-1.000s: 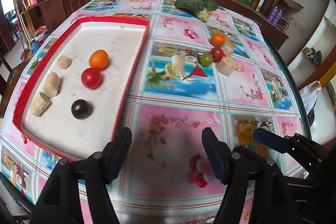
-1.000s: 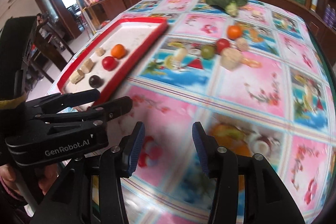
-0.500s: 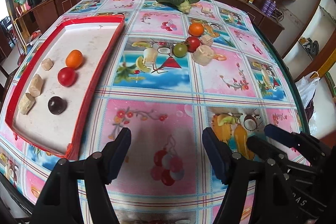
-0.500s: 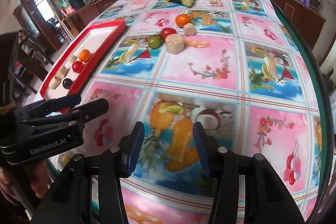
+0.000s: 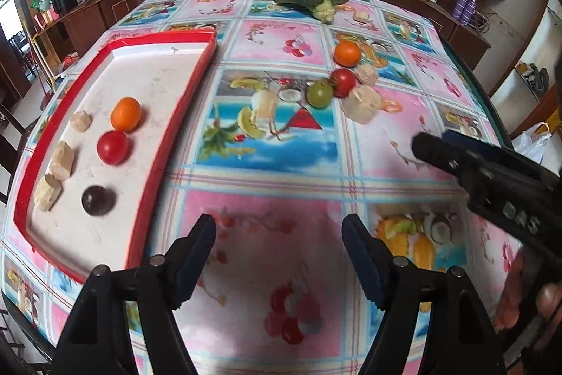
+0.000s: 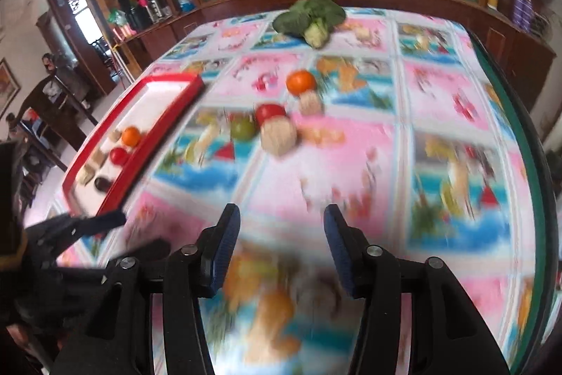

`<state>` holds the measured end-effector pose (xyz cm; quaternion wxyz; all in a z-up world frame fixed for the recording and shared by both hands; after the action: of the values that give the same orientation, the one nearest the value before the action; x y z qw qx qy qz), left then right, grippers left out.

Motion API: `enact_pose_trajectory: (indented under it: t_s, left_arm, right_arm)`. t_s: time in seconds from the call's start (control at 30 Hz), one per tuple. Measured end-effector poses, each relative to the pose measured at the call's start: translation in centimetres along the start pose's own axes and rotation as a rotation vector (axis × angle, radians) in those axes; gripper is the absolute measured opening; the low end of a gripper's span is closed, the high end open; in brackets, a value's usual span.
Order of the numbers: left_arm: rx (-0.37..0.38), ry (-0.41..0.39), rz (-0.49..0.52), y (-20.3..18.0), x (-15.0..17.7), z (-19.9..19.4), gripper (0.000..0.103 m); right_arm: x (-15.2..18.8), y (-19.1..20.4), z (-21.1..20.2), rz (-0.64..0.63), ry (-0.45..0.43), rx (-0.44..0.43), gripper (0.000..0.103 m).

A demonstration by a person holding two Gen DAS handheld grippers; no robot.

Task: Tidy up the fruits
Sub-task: 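Grasp a round cork piece with the right tool while the left tool reaches toward the green fruit, then grasp the small green fruit by its body with the left tool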

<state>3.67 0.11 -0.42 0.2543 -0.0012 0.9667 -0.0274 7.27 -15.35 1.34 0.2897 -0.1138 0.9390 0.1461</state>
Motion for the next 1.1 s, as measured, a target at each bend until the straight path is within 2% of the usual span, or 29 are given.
enact_pose_trajectory:
  t_s: [0.13,0.23,0.37,0.4,0.43,0.57,0.77,0.83,0.9,0.97,1.1]
  left_arm:
    - [-0.018,0.001,-0.017,1.1,-1.6,0.8,0.077]
    - [-0.033,-0.001,-0.016,1.7,-2.6,1.4,0.077]
    - [-0.047,0.0,-0.009,1.9,-4.3,2.6,0.077]
    - [-0.047,0.0,-0.009,1.9,-4.6,2.9,0.077]
    - [-0.046,0.004,-0.009,1.7,-5.1,3.4,0.077]
    - [-0.018,0.006,0.001,0.5,-6.8,5.0,0.077]
    - [0.009,-0.008,0.035,-1.5,-9.0,7.5,0.076]
    - [0.043,-0.031,0.065,-2.4,-9.3,7.8,0.067]
    - [0.057,-0.045,0.116,-3.5,-9.4,7.7,0.048]
    - [0.067,-0.047,0.174,-4.5,-9.3,7.9,0.04]
    - [0.088,-0.054,0.198,-5.0,-9.1,8.3,0.04]
  right_arm:
    - [-2.6,0.1,4.1,-0.012,0.03,-0.023,0.05]
    - [-3.5,0.2,6.8,-0.022,0.064,-0.018,0.05]
    - [-3.8,0.3,8.5,-0.041,0.068,-0.022,0.048]
    - [-3.9,0.4,8.5,-0.066,0.048,-0.003,0.038]
    - [-3.9,0.6,8.7,-0.082,0.052,0.004,0.035]
    - [-3.9,0.6,8.3,-0.13,0.036,0.011,0.035]
    - [-3.8,-1.7,6.2,-0.092,0.015,0.022,0.035]
    - [-3.6,-2.6,5.7,-0.058,0.017,0.015,0.035]
    - [-3.4,-3.2,5.3,-0.038,0.016,0.01,0.035]
    - [-3.3,-3.5,5.0,-0.024,0.014,0.005,0.035]
    - [-3.2,-3.9,4.4,0.003,0.009,-0.005,0.035]
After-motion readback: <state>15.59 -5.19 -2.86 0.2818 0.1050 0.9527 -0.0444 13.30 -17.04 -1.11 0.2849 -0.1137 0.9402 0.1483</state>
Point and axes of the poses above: each gripper's, at about its wrist camera, not at the fingertips, and z roughly the way its jaws point, y to its left, x to its underside, the point moved 3 cm from there along z, roughly the way its jaws point, and after that the axes turned 2 degrees about z, right-handed, at the moved point
